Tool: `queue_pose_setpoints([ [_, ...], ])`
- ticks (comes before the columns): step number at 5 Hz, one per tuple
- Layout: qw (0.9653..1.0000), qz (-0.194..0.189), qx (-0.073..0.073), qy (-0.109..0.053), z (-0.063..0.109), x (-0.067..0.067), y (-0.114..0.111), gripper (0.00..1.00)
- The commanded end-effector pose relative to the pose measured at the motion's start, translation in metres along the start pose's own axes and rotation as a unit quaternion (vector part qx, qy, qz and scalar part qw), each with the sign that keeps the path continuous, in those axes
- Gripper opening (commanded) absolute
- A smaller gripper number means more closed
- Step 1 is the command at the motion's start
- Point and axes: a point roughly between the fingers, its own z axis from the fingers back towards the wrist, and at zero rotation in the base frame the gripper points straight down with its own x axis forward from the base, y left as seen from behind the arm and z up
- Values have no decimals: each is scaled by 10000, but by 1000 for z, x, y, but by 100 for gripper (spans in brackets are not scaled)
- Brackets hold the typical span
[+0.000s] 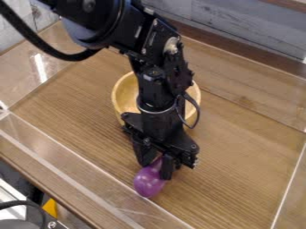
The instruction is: Put the purple eggplant in the brown bowl
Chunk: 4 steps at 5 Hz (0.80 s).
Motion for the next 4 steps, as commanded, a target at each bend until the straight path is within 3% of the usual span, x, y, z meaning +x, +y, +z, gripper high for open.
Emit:
queue_pose_setpoints([
  [1,10000,45,11,42,-3,-2,4,0],
  [4,9999,84,15,84,-7,-3,7,0],
])
